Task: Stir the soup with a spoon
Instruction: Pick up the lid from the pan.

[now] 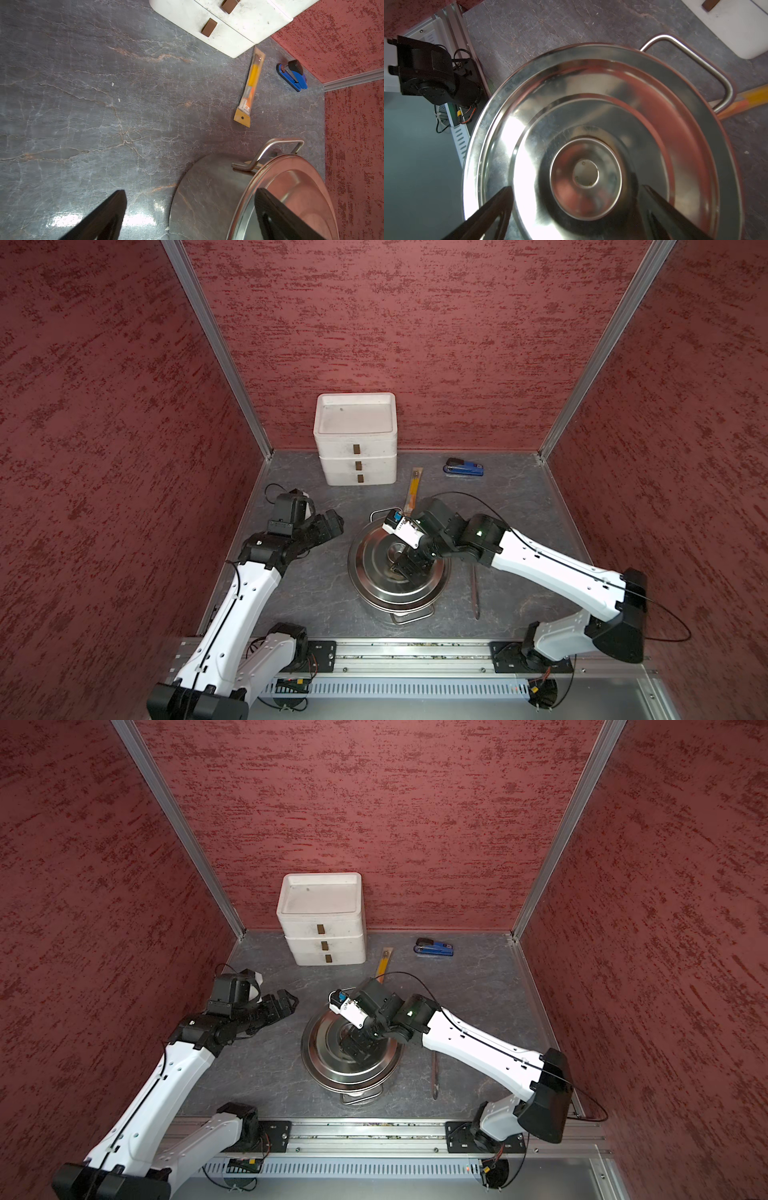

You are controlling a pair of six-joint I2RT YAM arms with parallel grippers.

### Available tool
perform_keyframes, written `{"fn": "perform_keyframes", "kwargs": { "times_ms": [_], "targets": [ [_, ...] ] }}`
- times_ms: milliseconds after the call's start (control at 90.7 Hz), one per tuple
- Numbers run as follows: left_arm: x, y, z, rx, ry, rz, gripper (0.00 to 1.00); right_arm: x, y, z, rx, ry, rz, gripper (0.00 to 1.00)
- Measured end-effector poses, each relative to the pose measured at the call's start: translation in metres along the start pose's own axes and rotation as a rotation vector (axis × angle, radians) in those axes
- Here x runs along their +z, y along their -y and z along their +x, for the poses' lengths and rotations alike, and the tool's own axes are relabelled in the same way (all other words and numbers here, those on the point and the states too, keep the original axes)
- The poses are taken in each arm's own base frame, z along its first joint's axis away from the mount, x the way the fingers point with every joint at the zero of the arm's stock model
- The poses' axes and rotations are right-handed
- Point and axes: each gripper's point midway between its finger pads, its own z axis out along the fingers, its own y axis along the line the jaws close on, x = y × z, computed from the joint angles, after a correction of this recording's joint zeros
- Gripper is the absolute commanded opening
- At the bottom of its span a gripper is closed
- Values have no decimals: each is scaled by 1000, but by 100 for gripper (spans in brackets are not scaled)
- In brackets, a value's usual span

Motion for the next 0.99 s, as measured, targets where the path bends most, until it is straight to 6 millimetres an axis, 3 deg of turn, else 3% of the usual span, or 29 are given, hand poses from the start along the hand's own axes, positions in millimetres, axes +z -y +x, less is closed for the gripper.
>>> {"fn": "perform_keyframes", "kwargs": {
  "times_ms": [331, 705, 992],
  "targets": [
    [0, -2, -1, 19, 4, -9, 100, 13, 9, -5, -32, 6, 49, 84],
    [0, -3, 0, 28, 2, -17, 100, 19, 3, 0, -66, 4, 67, 81],
    [0, -3, 0, 28, 3, -16, 100, 18, 6, 0, -65, 15, 91, 63]
  ]
}}
